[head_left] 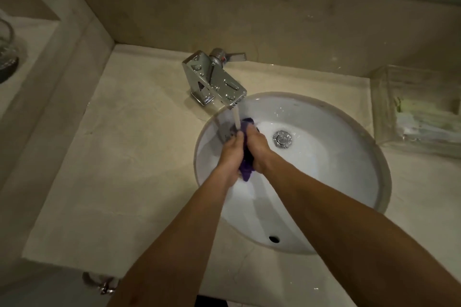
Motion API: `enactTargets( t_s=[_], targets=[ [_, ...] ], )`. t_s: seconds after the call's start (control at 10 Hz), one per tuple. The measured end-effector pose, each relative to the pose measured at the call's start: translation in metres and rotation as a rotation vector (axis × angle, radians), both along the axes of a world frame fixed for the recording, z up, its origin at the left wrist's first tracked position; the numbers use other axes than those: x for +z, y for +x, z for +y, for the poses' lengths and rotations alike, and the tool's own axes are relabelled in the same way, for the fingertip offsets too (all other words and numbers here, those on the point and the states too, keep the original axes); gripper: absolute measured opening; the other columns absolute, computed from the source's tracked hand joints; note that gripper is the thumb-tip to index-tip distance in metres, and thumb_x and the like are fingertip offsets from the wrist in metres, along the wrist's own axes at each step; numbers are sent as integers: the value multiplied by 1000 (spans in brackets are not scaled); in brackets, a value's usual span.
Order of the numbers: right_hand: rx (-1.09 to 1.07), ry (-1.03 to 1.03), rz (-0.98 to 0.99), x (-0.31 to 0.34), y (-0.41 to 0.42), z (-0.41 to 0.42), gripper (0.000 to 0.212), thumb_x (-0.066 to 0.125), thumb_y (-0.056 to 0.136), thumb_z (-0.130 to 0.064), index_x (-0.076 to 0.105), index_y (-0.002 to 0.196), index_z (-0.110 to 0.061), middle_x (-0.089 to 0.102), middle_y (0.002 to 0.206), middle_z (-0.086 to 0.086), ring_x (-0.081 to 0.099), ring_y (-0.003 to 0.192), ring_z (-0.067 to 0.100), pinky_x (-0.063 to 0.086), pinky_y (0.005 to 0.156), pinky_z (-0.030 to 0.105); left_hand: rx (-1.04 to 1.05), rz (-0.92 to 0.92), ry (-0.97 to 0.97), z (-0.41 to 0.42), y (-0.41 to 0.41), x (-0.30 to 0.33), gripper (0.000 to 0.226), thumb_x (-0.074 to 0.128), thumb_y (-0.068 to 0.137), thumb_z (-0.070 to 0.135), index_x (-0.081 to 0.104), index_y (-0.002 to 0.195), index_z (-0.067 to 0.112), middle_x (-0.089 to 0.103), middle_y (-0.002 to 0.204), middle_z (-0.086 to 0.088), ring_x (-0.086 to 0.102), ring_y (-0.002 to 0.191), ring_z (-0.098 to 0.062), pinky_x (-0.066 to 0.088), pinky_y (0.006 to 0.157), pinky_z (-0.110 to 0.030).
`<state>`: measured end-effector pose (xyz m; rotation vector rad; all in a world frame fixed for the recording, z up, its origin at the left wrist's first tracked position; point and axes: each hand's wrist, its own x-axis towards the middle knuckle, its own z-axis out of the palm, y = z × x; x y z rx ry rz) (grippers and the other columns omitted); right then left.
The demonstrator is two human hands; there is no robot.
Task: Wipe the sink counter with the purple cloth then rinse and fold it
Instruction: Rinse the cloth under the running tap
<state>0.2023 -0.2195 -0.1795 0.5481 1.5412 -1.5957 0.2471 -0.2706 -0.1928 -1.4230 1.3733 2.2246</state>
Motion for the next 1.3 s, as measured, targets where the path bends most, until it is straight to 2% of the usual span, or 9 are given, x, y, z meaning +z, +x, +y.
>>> enactTargets(
  t_s=[0.1,0.2,0.4,0.6,0.8,0.9,1.1,1.2,1.3],
  targets=[
    [-266,164,-5,8,11,-7,40,47,101,-36,66,127,-12,71,124,11,65,117,29,50,105,42,96,-52,116,-7,5,1,59,45,86,73,73,112,28,75,113,-7,72,103,-31,59,83,-43],
    [-669,-283,-317,5,29,-8,46,48,97,-36,65,128,-7,65,131,18,58,123,39,39,113,51,90,-21,126,-10,8,6,48,50,93,62,70,113,24,74,109,-9,71,97,-29,56,70,-35],
    [-17,20,6,10,17,-1,40,47,105,-38,66,124,-8,72,119,16,68,112,32,55,97,44,118,-56,61,-8,8,-2,48,45,93,65,71,107,27,74,116,-10,70,101,-31,58,85,-44],
    [-38,59,-26,-10,-4,-1,38,54,96,-43,75,108,-13,76,111,16,73,105,34,60,88,45,51,-12,20,-3,4,3,33,44,102,48,67,101,25,73,108,-12,70,90,-31,59,66,-40],
    [20,28,-68,-5,-3,1,42,51,98,-48,74,110,-15,78,101,12,73,87,33,57,64,35,29,-37,-28,-2,1,-4,36,48,98,55,69,102,26,73,115,-13,70,102,-34,56,91,-46],
    [3,33,-17,-9,3,-4,41,50,103,-39,70,120,-8,75,109,15,72,99,32,58,90,41,88,-75,-74,-6,2,-11,46,43,94,61,68,113,26,71,121,-12,69,105,-32,56,95,-48],
    [-27,47,-50,-9,-1,8,44,50,99,-48,71,114,-12,75,103,18,72,84,33,60,68,41,0,-31,-72,1,-2,5,34,47,100,51,69,95,25,75,104,-11,72,90,-29,60,86,-46],
    [-52,31,-20,-10,9,-7,43,44,103,-43,66,125,-13,70,122,15,66,116,27,52,102,40,80,-70,-30,-8,-7,0,43,46,97,57,72,103,25,75,110,-10,71,99,-30,57,94,-46],
    [-19,42,-46,-9,7,-7,36,47,101,-44,72,109,-19,75,104,11,72,99,29,59,78,37,57,-77,-70,-8,-1,7,36,49,98,55,71,98,25,76,104,-11,72,87,-30,60,85,-46]
  ],
)
